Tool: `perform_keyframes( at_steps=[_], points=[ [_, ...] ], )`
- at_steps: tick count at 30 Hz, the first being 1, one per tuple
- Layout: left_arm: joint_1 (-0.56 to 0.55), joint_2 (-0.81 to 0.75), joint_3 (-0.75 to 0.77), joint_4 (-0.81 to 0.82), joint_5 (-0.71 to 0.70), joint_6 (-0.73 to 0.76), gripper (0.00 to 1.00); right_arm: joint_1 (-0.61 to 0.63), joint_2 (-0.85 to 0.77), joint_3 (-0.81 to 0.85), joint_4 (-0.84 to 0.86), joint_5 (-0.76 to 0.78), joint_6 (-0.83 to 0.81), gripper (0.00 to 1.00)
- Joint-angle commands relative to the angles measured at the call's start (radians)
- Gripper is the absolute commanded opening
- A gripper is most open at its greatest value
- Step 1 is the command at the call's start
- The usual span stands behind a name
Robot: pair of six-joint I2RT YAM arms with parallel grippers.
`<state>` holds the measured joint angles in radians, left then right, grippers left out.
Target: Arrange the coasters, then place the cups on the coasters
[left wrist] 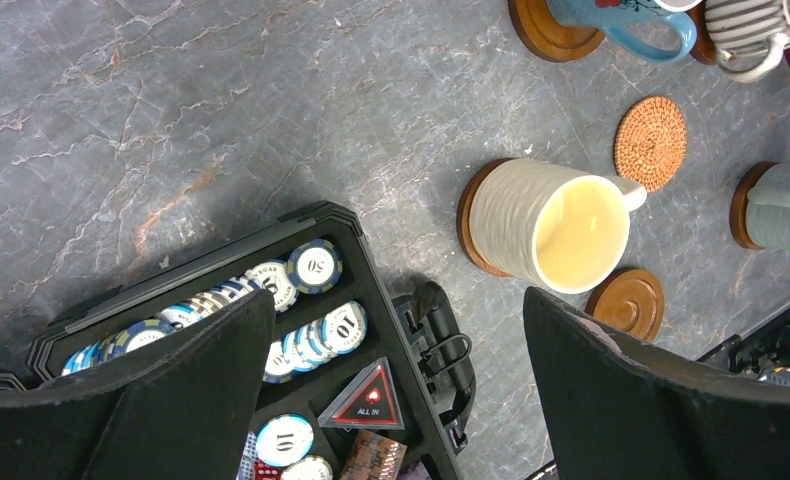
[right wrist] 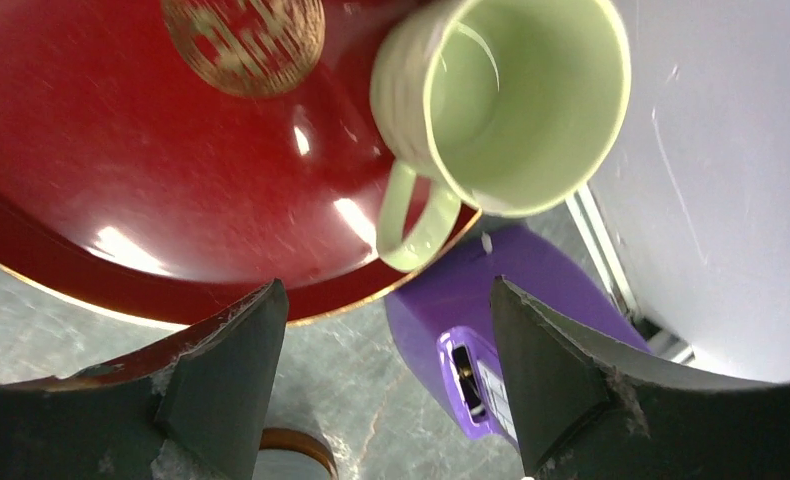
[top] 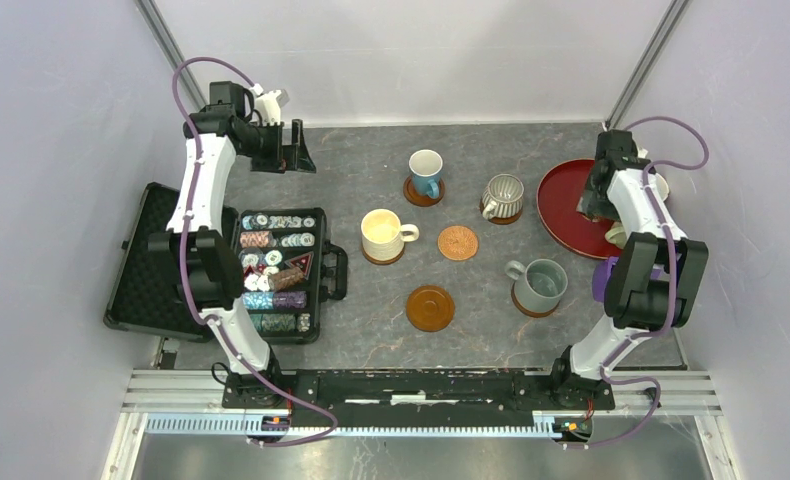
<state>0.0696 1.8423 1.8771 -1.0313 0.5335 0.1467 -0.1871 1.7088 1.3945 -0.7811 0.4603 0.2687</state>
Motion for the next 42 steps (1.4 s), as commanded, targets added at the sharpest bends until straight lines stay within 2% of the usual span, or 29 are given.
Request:
perform_keyframes(
  at_steps=[1, 9, 18, 22, 31, 42],
  points=[
    [-0.003, 0.018, 0.057, -0.016, 0.031, -0.006, 1.0, -0.015, -0.064, -0.055, -0.023, 0.039, 0.063, 0.8],
    [-0.002, 0.053, 0.104, -0.042, 0.048, -0.013, 1.0, -0.08, -0.049, -0.06, -0.001, -0.01, 0.077, 0.8],
    [-0.002, 0.071, 0.136, -0.054, 0.048, -0.019, 1.0, -0.1, -0.001, -0.04, 0.012, -0.04, 0.093, 0.76],
    [-0.001, 0.066, 0.129, -0.057, 0.042, -0.016, 1.0, -0.102, 0.026, -0.03, 0.014, -0.046, 0.102, 0.73],
    [-0.003, 0.057, 0.123, -0.076, 0.026, 0.001, 1.0, -0.106, 0.073, -0.01, 0.044, -0.045, 0.114, 0.57],
    [-0.002, 0.066, 0.132, -0.079, 0.02, 0.005, 1.0, -0.114, 0.086, -0.029, 0.059, -0.02, 0.11, 0.54]
  ],
)
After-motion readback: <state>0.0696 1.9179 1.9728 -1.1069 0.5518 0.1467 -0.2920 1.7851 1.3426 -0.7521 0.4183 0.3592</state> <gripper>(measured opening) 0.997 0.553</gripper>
